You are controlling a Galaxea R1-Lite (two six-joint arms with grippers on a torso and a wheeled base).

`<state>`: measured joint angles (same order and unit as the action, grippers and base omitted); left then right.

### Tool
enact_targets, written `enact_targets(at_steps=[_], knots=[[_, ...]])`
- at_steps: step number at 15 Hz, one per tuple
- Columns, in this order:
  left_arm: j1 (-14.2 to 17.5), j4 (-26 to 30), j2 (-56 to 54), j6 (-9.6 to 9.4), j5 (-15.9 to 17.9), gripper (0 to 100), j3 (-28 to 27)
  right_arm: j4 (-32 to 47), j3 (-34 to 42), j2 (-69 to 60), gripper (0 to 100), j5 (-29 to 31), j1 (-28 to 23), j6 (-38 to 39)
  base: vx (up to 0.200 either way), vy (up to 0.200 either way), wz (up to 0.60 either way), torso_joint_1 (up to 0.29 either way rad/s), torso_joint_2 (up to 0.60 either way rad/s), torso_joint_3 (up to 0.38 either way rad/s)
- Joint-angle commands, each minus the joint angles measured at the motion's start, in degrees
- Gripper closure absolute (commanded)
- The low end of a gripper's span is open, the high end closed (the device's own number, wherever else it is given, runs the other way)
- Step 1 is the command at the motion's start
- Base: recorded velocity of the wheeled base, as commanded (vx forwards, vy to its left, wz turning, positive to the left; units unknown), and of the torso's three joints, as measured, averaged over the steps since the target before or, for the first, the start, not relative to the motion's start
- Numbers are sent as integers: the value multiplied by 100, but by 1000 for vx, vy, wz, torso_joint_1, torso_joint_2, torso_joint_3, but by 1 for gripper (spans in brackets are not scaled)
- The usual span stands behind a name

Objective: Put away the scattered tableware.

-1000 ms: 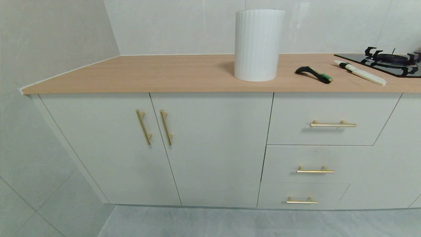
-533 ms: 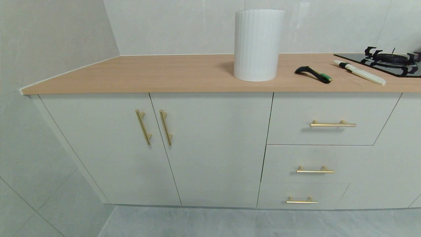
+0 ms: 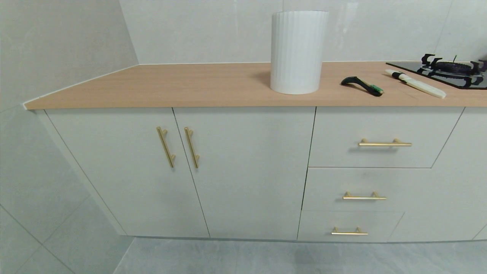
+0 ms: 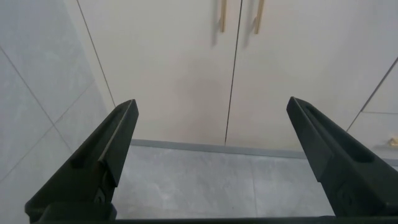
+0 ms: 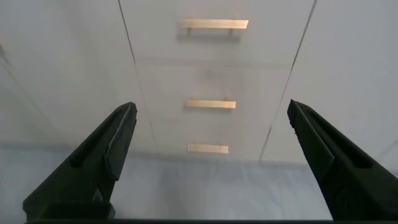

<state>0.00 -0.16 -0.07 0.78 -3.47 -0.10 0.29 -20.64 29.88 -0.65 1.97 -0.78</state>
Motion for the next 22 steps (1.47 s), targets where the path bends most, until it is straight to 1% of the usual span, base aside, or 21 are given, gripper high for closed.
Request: enact_targets(at_steps=[1,2,3,5,6,7,10,11,14,17,22], knots=[[0,-2,7,1,-4,0,1,-12,-986,3402,0,-41,75,-159,0,0,0,0,0,0],[0,-2,7,1,-4,0,1,-56,-1171,3964,0,-58,75,-159,0,0,0,0,0,0],[0,-2,7,1,-4,0,1,-240,-1355,4694,0,-58,66,-159,0,0,0,0,0,0],[0,-2,7,1,-4,0,1,-732,-1504,5669,0,-120,66,-159,0,0,0,0,0,0],[0,-11,7,1,-4,0,1,-864,-1540,5871,0,-173,66,-168,0,0,0,0,0,0],[0,-2,7,1,-4,0,1,-1269,-1663,6487,0,-305,66,-168,0,0,0,0,0,0],[0,-2,7,1,-4,0,1,-1761,-1891,7278,0,-305,57,-177,0,0,0,0,0,0],[0,-2,7,1,-4,0,1,-2007,-2129,7708,0,-305,31,-247,0,0,0,0,0,0],[0,-2,7,1,-4,0,1,-2332,-2155,8218,0,-287,22,-238,0,0,0,0,0,0],[0,-2,7,1,-4,0,1,-3308,-2076,8693,0,-287,-259,-203,0,0,0,0,0,0],[0,-2,7,1,-4,0,1,-4266,-2058,9361,0,-278,-356,-212,0,0,0,0,0,0]])
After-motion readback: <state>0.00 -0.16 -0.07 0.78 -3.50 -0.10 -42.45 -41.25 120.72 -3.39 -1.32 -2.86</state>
